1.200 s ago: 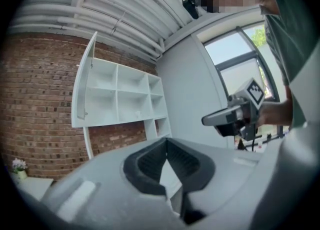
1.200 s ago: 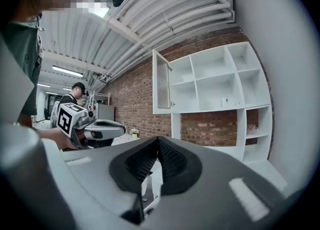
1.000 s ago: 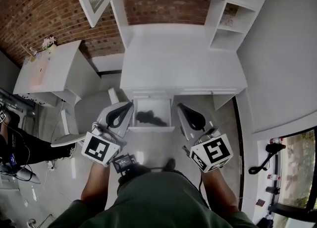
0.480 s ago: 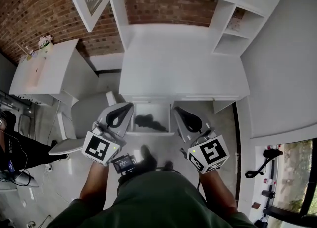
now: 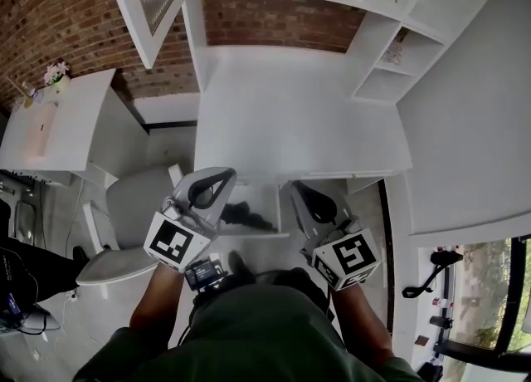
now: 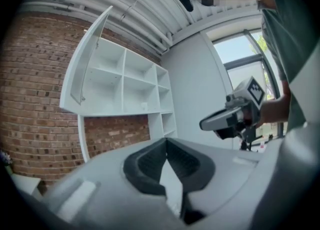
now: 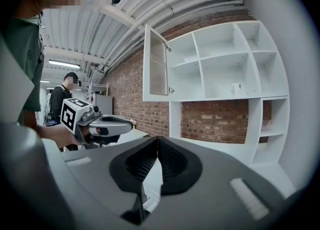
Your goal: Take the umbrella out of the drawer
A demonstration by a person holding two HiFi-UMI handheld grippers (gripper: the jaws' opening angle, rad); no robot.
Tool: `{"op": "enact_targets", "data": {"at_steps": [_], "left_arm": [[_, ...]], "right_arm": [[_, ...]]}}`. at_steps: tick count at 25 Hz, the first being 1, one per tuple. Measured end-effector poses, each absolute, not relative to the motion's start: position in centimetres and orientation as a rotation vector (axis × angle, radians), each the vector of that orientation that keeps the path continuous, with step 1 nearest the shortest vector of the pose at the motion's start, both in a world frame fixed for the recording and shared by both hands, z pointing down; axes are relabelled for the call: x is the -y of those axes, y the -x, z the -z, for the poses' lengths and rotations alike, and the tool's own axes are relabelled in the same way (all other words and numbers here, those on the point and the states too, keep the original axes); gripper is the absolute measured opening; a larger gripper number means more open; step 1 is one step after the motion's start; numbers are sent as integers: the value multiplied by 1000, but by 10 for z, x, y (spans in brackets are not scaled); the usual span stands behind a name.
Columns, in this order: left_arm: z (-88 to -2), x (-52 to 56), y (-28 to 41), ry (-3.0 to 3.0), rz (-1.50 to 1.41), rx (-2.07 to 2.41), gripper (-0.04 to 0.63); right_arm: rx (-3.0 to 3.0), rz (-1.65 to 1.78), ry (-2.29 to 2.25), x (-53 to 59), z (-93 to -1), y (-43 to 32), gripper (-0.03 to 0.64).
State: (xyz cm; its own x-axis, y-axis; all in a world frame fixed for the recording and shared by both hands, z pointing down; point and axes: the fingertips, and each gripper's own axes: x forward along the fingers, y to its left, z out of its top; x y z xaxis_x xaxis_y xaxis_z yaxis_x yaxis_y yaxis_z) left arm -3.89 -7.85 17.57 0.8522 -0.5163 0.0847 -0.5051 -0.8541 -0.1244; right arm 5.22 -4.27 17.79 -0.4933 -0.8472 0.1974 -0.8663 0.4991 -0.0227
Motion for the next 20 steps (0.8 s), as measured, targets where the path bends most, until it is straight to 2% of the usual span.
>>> {"op": "enact_targets", "data": {"at_steps": [20], "left_arm": [[-296, 151, 30, 2954, 577, -913, 3]], "right_arm": [[2553, -426, -1148, 138, -313, -63, 29]]}}
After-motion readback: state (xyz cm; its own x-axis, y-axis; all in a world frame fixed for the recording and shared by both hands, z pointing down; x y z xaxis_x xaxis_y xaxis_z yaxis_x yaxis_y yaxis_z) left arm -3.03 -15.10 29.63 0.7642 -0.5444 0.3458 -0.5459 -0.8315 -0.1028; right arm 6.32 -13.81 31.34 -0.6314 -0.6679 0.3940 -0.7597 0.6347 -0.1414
